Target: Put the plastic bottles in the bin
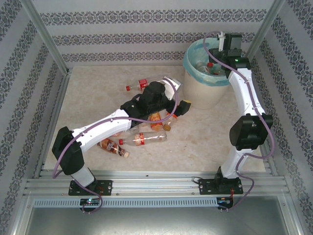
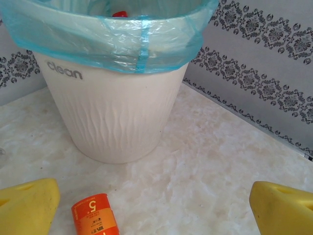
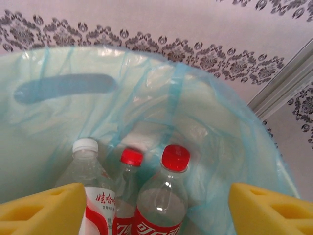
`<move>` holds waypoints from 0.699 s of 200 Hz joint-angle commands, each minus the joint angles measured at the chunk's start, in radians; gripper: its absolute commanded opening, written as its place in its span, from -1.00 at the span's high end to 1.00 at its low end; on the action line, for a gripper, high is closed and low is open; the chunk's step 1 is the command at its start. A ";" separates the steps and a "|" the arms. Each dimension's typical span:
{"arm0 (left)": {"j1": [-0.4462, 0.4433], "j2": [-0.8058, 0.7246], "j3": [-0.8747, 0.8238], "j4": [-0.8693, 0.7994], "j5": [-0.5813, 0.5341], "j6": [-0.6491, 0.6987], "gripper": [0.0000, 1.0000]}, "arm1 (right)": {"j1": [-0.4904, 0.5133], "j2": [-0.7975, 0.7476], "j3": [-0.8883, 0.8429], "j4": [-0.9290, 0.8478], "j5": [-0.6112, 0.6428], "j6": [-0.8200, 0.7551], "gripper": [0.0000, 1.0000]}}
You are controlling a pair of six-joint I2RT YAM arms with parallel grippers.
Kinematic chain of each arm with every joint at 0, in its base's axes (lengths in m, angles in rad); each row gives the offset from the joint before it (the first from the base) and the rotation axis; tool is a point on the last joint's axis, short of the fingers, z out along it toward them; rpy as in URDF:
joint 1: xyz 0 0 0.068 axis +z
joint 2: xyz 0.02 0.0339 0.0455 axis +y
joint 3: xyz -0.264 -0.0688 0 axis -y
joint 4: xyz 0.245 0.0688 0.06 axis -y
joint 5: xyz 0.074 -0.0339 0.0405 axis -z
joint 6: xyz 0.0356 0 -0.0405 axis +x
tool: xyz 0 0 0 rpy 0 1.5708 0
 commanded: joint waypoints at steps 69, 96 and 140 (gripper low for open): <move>0.029 -0.026 -0.026 -0.004 0.026 -0.034 -1.00 | 0.003 -0.011 0.031 -0.039 -0.034 0.046 -0.24; 0.047 -0.059 -0.031 -0.042 0.023 -0.029 -1.00 | 0.027 -0.049 0.056 -0.056 -0.062 0.067 -0.26; 0.093 -0.179 -0.133 -0.155 -0.004 -0.017 -1.00 | 0.124 -0.178 0.051 -0.059 -0.077 0.079 -0.30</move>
